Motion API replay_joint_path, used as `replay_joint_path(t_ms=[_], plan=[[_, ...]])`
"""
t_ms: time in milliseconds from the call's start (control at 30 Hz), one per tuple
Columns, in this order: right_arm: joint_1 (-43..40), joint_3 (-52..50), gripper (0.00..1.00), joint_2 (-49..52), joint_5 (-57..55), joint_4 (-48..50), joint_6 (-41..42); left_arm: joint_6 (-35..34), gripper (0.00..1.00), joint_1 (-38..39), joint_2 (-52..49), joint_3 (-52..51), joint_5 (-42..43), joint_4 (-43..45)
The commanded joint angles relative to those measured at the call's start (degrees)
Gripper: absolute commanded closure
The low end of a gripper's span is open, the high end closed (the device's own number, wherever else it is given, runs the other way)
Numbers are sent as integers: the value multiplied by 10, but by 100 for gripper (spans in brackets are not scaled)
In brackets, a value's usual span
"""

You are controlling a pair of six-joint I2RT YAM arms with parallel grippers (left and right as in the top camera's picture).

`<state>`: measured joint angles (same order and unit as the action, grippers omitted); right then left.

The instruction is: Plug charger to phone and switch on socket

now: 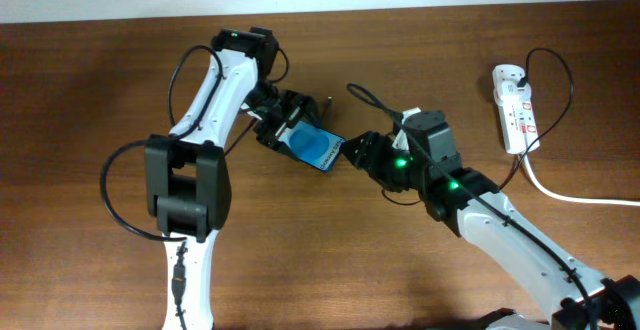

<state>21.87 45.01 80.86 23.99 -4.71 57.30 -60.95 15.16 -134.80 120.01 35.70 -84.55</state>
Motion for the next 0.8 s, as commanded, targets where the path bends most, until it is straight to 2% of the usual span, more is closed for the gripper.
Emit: replay_joint_path(t_ms=[0, 100, 233, 367, 567, 633, 767], plan=[[19, 8, 38, 3, -69, 7, 15, -12, 100, 29, -2, 12, 32, -2], [22, 8, 46, 3, -85, 11, 17, -12, 100, 46, -2, 12, 36, 1], [42, 8, 51, 44, -94, 14, 17, -12, 100, 50, -2, 12, 44, 1], [59, 8, 54, 78, -94, 59, 10, -12, 100, 55, -2, 12, 44, 1], [59, 8, 70, 87, -94, 63, 10, -12, 100, 56, -2, 12, 51, 0], [59, 8, 72, 87, -94, 63, 11, -12, 100, 55, -2, 12, 56, -1], [59, 8, 76, 87, -80, 78, 17, -12, 100, 53, -2, 12, 136, -1]])
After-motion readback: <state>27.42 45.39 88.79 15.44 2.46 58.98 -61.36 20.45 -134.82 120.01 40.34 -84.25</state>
